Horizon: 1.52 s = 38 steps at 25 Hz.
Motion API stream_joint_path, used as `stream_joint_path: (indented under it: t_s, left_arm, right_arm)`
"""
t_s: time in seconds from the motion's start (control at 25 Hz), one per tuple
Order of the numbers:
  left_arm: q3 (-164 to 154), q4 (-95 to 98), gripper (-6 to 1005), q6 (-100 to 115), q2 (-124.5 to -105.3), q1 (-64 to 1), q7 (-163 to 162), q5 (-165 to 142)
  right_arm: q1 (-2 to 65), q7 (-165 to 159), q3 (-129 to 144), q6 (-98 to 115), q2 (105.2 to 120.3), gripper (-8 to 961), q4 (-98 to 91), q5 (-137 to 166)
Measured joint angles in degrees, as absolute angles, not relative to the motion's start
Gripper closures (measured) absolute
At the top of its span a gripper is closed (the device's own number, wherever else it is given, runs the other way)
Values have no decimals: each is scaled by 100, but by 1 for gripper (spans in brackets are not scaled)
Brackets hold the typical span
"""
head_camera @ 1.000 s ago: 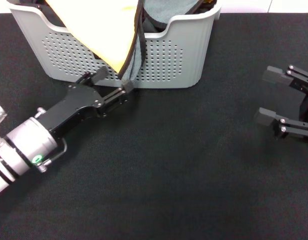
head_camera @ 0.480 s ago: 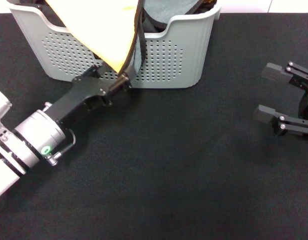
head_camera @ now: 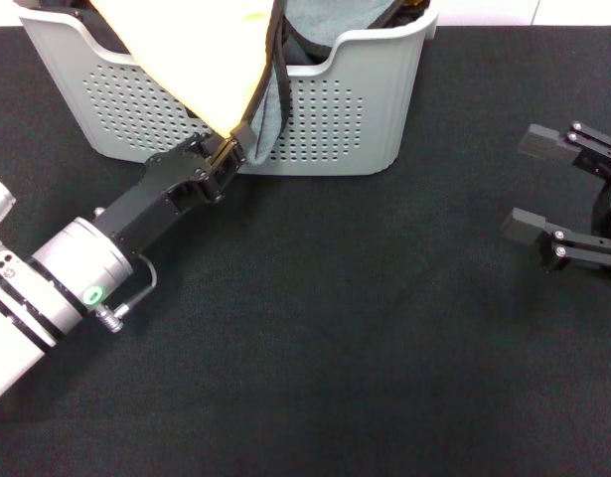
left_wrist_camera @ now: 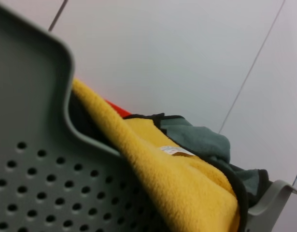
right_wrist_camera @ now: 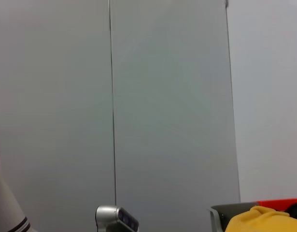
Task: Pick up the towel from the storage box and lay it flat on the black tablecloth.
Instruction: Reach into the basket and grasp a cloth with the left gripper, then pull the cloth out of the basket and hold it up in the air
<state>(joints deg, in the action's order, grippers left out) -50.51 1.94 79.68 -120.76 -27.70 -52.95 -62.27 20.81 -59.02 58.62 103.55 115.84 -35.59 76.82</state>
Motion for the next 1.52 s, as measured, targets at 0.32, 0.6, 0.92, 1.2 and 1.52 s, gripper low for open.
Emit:
stream_joint_path:
  t_s: [0.32, 0.6, 0.92, 1.2, 1.52]
  left_arm:
    - [-5054, 126, 713, 7926, -12063, -2765, -5691, -6182]
    - [-5038, 118, 751, 8124, -12070, -2723, -5701, -6047]
    - [-5049, 241, 977, 9088, -12025, -2530, -5622, -6037]
    - [-5075, 641, 975, 10612, -12019, -2224, -5412, -6095]
    - [-6028, 1901, 973, 11672, -12017, -2038, -6053, -5833]
  right_arm:
    - [2073, -5898, 5904, 10364, 11593, 137, -3559, 7682]
    - [2054, -5895, 5922, 10457, 11602, 138, -3515, 7684]
    - [2064, -5871, 5891, 10579, 11595, 138, -3400, 7687]
    - [2058, -5871, 5891, 10591, 11592, 137, -3400, 7691]
    - [2025, -5857, 5884, 10657, 11592, 137, -3402, 7646]
